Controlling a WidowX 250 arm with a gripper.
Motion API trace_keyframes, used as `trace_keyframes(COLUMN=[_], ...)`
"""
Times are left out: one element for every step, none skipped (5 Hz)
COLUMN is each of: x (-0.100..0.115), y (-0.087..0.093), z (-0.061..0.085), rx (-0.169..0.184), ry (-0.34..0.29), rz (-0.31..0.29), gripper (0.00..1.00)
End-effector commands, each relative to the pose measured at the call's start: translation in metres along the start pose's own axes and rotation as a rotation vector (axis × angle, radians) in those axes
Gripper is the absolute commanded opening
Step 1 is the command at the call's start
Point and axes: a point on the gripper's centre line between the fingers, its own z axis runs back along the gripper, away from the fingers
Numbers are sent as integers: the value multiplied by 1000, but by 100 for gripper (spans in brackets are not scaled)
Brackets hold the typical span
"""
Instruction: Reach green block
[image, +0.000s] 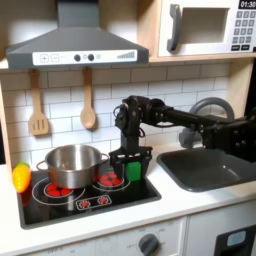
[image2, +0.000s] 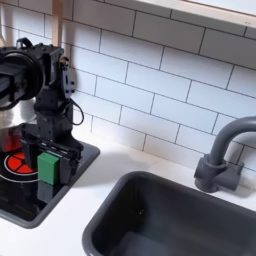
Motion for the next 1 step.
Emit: trace_keyframes(x=[0], y=[0], z=[1], rx=[1], ry=[-3], rz=[0], gripper=[100])
